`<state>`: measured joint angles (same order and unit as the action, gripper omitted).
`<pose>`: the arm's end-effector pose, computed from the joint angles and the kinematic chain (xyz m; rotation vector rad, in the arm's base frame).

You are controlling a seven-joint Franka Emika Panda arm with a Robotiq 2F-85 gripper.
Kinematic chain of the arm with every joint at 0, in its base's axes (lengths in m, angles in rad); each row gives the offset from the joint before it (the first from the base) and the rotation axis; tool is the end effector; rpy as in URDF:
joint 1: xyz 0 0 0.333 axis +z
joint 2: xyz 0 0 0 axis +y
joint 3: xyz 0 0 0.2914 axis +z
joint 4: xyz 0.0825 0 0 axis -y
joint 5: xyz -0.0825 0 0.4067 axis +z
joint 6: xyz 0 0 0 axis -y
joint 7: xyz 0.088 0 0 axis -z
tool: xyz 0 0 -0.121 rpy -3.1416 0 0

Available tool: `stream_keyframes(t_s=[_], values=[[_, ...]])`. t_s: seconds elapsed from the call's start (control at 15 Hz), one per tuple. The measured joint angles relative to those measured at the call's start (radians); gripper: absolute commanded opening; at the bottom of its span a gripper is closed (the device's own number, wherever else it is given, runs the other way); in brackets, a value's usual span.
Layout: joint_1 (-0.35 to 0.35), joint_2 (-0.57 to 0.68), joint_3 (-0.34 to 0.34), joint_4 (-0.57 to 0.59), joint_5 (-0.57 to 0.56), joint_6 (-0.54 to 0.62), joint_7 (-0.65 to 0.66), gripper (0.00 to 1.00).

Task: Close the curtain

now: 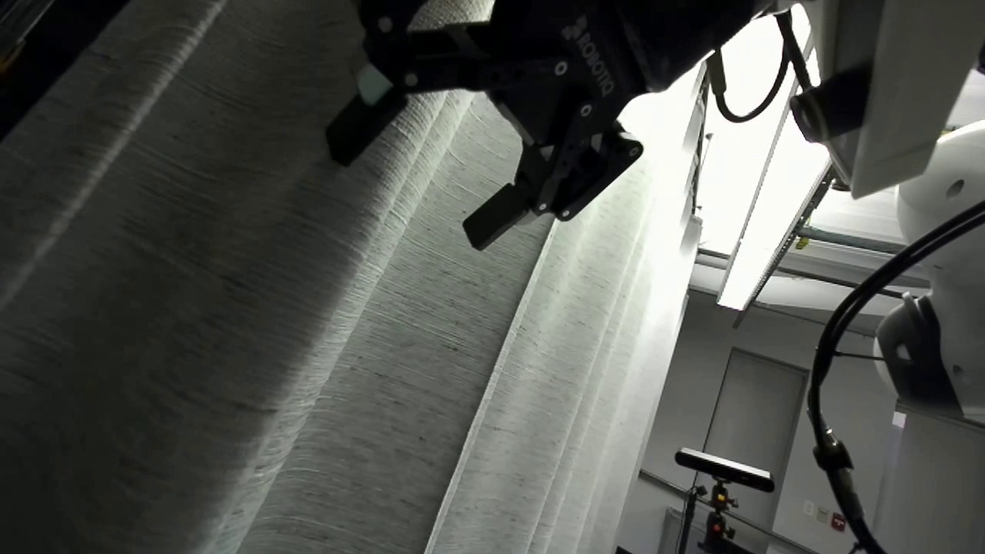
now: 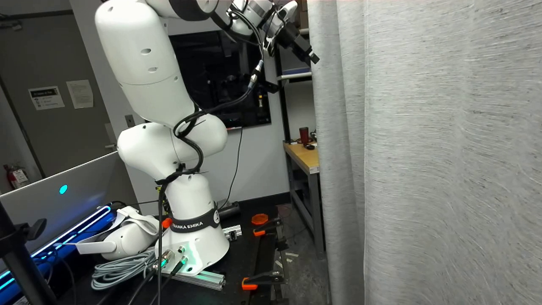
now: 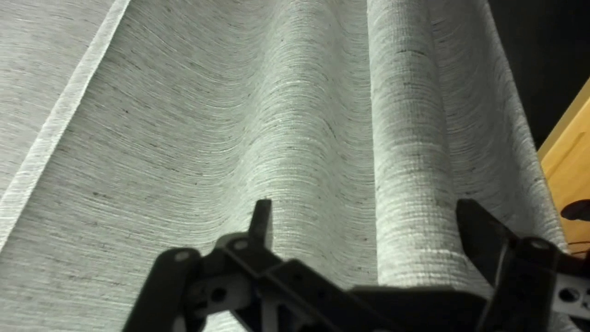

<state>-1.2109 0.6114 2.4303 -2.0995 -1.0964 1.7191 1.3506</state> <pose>0.3103 0.3830 0.5840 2.8886 0.0721 1.0791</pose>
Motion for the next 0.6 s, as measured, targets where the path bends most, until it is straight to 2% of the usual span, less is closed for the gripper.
stream_keyframes(t_s=[0.2, 0.6], values=[[0.029, 0.013, -0.011, 0.0, -0.024, -0.029, 0.041, 1.0], [0.031, 0.017, -0.013, 0.0, -0.025, -0.029, 0.046, 1.0]])
